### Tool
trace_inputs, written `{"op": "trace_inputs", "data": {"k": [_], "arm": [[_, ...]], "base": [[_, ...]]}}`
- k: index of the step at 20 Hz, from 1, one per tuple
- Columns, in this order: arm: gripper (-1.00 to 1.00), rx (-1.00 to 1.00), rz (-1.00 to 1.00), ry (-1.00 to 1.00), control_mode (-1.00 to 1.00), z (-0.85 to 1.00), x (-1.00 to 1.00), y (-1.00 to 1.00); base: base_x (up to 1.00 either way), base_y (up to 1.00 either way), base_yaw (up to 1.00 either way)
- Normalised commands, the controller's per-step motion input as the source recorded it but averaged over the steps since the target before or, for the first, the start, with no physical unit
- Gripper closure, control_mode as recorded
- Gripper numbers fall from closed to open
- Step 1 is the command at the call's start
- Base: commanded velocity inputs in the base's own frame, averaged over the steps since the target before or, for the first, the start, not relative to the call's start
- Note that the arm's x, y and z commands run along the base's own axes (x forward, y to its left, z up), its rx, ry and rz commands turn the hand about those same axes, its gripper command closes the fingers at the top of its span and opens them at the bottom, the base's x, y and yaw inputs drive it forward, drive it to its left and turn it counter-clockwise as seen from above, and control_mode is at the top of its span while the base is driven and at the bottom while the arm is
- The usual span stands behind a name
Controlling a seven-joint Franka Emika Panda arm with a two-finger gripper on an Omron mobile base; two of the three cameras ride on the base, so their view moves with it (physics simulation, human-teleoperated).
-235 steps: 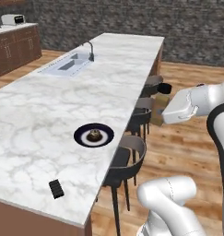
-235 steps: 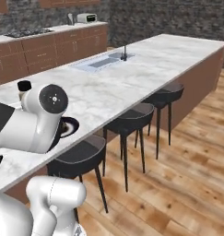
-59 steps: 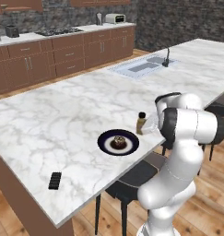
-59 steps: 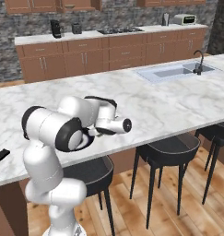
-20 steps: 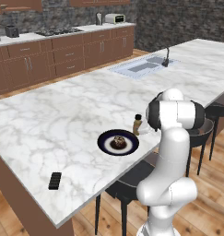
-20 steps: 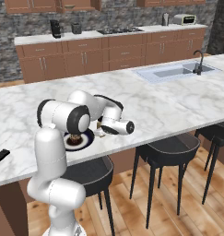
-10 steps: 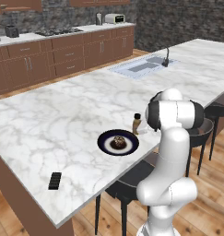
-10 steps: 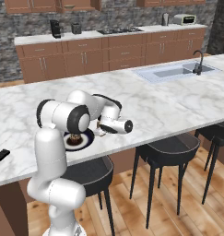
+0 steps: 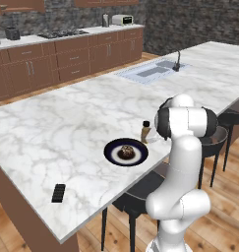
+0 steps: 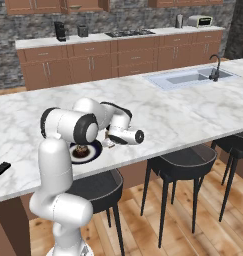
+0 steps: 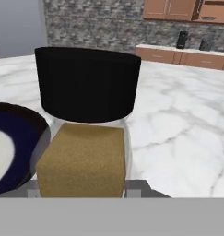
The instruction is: Take the cinnamon bottle from the cabinet and place it on the dining table, next to the plate with the cupcake. Then take the chocolate from the dining counter and place it on the cupcake plate.
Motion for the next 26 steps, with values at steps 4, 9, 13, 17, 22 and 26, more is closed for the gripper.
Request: {"op": "trace_inputs", "data": {"k": [4, 9, 13, 17, 22, 26], "arm": [[-1.00, 0.00, 0.00, -0.05, -1.00, -0.19, -0.01, 0.00], [-1.00, -0.02, 0.00, -0.06, -1.00, -0.12, -0.07, 0.02], [-1.00, -0.04, 0.01, -0.08, -1.00, -0.06, -0.11, 0.04], [-1.00, 0.00, 0.01, -0.01, -1.00, -0.02, -0.06, 0.00], [-1.00, 0.00, 0.00, 0.00, -1.00, 0.01, -0.11, -0.06], [-1.00, 0.04, 0.00, 0.00, -1.00, 0.06, -0.15, -0.12]], "base": [[0.00, 0.00, 0.00], [0.00, 0.00, 0.00], [0.00, 0.00, 0.00], [0.00, 0.00, 0.00], [0.00, 0.00, 0.00], [0.00, 0.00, 0.00]]}}
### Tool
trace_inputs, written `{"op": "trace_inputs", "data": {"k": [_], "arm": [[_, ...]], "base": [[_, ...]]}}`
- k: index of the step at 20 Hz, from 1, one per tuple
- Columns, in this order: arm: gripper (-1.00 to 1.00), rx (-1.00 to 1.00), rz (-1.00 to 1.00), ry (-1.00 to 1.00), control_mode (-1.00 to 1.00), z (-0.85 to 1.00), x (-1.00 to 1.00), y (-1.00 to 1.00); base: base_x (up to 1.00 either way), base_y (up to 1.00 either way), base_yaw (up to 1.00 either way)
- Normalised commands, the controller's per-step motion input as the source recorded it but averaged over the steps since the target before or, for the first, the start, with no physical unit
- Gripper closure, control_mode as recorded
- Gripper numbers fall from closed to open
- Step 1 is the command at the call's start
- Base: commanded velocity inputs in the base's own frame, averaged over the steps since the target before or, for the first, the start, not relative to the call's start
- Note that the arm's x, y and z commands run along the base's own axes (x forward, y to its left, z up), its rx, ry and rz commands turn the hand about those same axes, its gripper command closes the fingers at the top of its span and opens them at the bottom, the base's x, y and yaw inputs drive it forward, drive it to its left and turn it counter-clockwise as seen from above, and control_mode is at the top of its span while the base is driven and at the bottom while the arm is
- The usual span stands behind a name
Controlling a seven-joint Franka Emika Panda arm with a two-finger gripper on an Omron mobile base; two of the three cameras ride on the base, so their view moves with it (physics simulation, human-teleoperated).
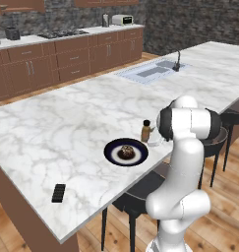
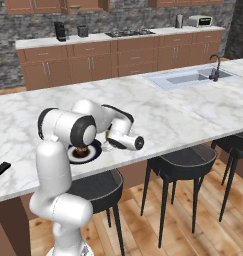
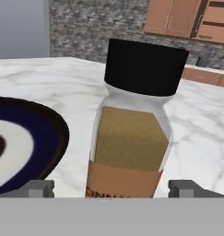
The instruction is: Take the cinnamon bottle from the cabinet and place it on the dining table, next to the plate with the cupcake. Then take the chocolate from the dining counter and place it on the cupcake plate.
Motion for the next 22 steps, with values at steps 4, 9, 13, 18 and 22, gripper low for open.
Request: {"op": "trace_inputs", "data": {"k": [4, 9, 13, 18, 22], "arm": [[-1.00, 0.06, 0.00, 0.00, -1.00, 0.09, -0.26, -0.06], [-1.00, 0.02, 0.00, 0.02, -1.00, 0.16, -0.34, 0.00], [-1.00, 0.01, -0.02, 0.22, -1.00, 0.45, -0.26, 0.00], [-1.00, 0.01, -0.04, 0.32, -1.00, 0.59, -0.26, 0.00], [-1.00, -0.02, -0.06, 0.26, -1.00, 0.52, -0.37, 0.00]], "base": [[0.00, 0.00, 0.00], [0.00, 0.00, 0.00], [0.00, 0.00, 0.00], [0.00, 0.00, 0.00], [0.00, 0.00, 0.00]]}}
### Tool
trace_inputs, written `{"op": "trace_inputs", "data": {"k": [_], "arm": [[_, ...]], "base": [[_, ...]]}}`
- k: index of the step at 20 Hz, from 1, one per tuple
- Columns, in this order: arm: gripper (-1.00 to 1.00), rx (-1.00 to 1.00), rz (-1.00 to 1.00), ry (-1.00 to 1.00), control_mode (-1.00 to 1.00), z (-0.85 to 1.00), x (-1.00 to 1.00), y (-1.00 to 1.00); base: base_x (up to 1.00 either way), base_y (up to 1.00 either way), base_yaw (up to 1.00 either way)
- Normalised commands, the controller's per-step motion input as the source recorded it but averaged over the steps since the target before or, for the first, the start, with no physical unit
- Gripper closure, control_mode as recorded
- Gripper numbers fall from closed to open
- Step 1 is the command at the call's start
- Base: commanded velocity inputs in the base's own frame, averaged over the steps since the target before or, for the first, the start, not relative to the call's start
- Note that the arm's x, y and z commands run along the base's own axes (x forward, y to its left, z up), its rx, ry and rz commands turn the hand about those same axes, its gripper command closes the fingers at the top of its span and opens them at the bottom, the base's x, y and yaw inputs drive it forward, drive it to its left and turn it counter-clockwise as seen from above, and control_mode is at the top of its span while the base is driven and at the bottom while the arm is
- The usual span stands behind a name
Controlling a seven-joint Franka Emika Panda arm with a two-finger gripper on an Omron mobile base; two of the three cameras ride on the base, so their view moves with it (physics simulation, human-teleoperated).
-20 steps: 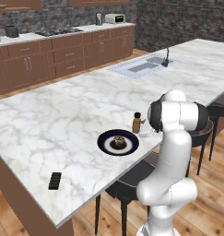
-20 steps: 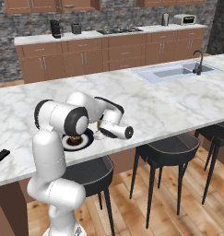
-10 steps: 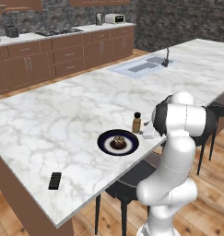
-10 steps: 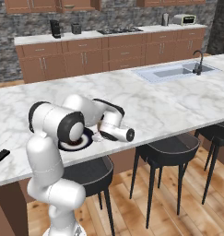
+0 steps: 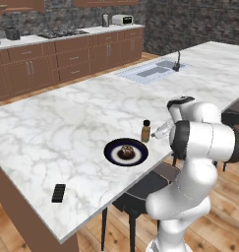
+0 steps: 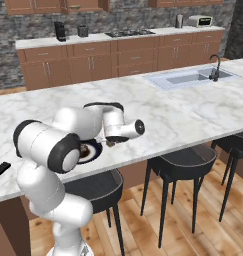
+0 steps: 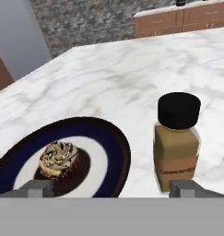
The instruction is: Take the cinnamon bottle from the cabinet and place it on the dining table, next to the plate with the cupcake. Then take the chocolate from the dining counter and place it on the cupcake plate.
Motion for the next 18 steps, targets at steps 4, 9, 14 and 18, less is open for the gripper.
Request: {"op": "trace_inputs", "data": {"k": [4, 9, 14, 18], "arm": [[-1.00, -0.15, -0.05, 0.12, -1.00, 0.43, -0.47, 0.01], [-1.00, -0.20, -0.12, 0.01, -1.00, 0.41, -0.47, 0.14], [-1.00, -0.25, -0.11, 0.00, -1.00, 0.31, -0.54, 0.20], [-1.00, -0.23, -0.10, 0.00, -1.00, 0.15, -0.51, 0.49]], "base": [[0.00, 0.00, 0.00], [0.00, 0.00, 0.00], [0.00, 0.00, 0.00], [0.00, 0.00, 0.00]]}}
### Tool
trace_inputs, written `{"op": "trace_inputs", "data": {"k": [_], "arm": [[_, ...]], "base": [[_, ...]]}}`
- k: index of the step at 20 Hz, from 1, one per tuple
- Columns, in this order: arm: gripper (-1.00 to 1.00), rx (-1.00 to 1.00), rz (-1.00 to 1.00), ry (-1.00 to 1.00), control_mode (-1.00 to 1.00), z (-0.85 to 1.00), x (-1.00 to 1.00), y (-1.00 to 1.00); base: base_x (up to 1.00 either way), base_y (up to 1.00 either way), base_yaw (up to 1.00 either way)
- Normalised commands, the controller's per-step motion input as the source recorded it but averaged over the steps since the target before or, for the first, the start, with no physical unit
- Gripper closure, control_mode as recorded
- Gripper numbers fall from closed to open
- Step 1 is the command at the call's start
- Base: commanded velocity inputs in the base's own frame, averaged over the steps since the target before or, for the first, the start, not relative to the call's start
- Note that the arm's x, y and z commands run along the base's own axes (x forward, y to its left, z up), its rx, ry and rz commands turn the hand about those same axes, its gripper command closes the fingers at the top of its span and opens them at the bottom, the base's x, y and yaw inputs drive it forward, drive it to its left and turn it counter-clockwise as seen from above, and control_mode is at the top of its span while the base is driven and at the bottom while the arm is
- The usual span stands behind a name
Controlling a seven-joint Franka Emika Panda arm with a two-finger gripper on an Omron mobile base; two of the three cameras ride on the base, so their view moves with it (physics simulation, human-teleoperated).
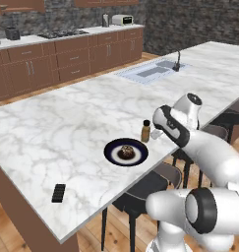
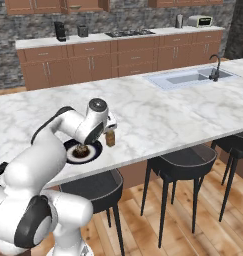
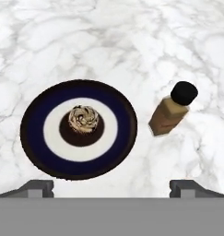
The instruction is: Take the cinnamon bottle from the cabinet and place it on the dining table, next to the plate with the cupcake. Then take the chocolate from the dining counter and place it on the cupcake plate.
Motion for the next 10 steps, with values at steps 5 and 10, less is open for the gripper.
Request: {"op": "trace_inputs", "data": {"k": [5, 10], "arm": [[-1.00, -0.11, -0.13, 0.00, -1.00, 0.14, -0.37, 0.60], [-1.00, 0.00, -0.26, 0.00, -1.00, 0.03, -0.33, 0.57]], "base": [[0.00, 0.00, 0.00], [0.00, 0.00, 0.00]]}}
